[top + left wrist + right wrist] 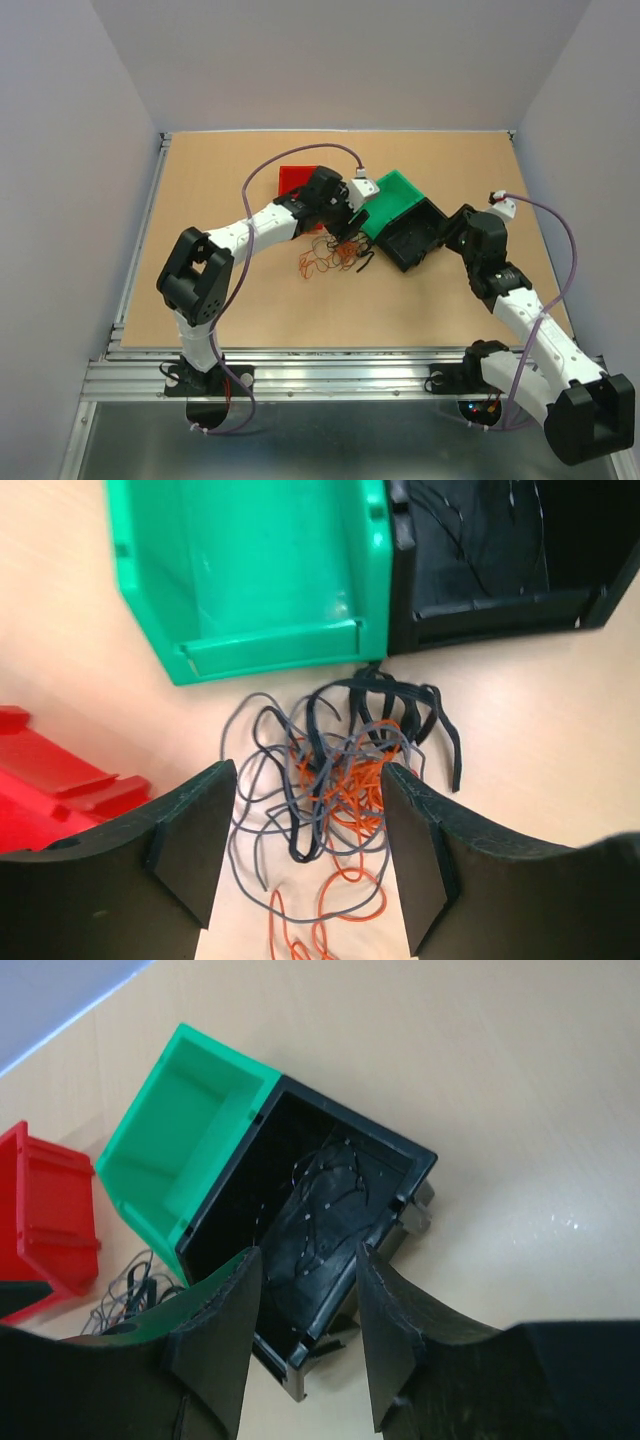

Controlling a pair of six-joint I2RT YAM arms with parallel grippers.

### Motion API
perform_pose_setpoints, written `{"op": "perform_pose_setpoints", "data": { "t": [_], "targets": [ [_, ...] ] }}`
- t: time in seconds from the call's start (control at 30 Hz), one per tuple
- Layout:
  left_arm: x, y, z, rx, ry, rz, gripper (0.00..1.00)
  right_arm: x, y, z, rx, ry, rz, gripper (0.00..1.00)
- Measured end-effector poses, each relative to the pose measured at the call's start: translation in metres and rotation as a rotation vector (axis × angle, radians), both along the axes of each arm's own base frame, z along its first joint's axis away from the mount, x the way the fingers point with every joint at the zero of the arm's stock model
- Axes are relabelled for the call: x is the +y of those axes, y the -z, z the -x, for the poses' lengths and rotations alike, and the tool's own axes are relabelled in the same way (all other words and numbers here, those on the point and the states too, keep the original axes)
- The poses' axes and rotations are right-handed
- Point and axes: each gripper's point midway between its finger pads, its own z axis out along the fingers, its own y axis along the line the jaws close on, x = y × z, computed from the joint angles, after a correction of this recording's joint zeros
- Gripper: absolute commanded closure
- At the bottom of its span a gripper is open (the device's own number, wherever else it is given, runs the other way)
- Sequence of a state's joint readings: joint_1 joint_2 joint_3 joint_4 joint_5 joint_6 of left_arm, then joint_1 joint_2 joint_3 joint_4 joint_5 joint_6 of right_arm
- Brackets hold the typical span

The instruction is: Untangle the cables

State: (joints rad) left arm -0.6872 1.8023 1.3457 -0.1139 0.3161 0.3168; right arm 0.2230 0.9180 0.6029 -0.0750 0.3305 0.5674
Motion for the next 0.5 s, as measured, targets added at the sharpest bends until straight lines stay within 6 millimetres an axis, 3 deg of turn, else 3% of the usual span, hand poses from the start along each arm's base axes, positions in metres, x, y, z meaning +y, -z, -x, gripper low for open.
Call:
{"op": "perform_pose_setpoints", "data": {
  "t": [0.2, 0.33, 0.5],
  "targets": [
    [0.013, 0.026, 0.024, -0.014, 0.069, -0.060, 0.31, 0.013, 0.013, 0.010, -0.004, -0.081, -0.031, 0.51],
    [0.015, 0.014, 0.028, -0.071, 0.089, -0.033, 0.31, 0.019, 0.016, 0.006, -0.004, -0.113, -0.028, 0.51],
    [0.003, -0.005, 0.021, -0.122, 0.083, 0.040, 0.32, 0.019, 0.015, 0.004, -0.013, -0.117, -0.020, 0.51]
  ]
}}
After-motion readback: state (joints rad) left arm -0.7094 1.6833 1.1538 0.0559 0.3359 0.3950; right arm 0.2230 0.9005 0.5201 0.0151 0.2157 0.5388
